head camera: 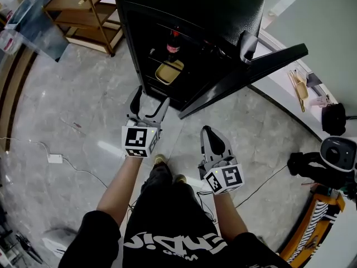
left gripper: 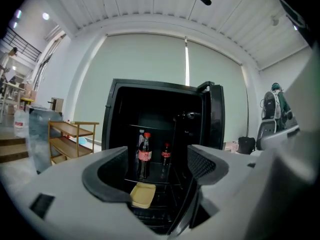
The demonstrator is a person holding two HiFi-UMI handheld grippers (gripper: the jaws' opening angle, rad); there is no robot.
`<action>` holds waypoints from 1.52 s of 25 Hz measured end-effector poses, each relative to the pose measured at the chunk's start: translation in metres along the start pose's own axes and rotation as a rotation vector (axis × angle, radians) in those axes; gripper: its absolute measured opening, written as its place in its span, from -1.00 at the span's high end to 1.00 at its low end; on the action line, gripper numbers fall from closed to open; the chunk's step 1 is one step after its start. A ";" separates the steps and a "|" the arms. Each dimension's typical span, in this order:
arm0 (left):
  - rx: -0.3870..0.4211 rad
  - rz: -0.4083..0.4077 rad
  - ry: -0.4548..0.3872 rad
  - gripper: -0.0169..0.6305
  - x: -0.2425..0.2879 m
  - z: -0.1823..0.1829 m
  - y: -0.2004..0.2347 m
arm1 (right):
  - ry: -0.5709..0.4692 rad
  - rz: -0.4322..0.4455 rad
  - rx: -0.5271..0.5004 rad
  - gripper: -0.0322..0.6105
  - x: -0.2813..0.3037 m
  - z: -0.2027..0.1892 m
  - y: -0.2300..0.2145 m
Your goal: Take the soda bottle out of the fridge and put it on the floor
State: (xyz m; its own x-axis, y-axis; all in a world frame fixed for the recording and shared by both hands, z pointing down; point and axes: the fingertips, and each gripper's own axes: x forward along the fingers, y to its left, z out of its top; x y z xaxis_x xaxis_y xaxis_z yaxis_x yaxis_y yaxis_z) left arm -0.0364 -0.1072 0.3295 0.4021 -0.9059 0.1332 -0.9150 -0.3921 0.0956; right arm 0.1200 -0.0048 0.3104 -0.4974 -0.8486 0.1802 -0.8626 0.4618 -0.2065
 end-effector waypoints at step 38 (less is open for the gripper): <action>0.107 -0.017 0.174 -0.03 0.293 -0.094 0.062 | 0.110 -0.138 0.105 0.82 -0.001 -0.062 -0.058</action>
State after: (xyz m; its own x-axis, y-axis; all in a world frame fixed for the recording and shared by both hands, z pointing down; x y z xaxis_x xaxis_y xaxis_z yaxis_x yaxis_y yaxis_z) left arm 0.0280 -0.3823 0.4674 0.4085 -0.8614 0.3019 -0.9028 -0.4300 -0.0052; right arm 0.1651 -0.0151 0.3818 -0.3872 -0.8658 0.3168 -0.9119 0.3089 -0.2702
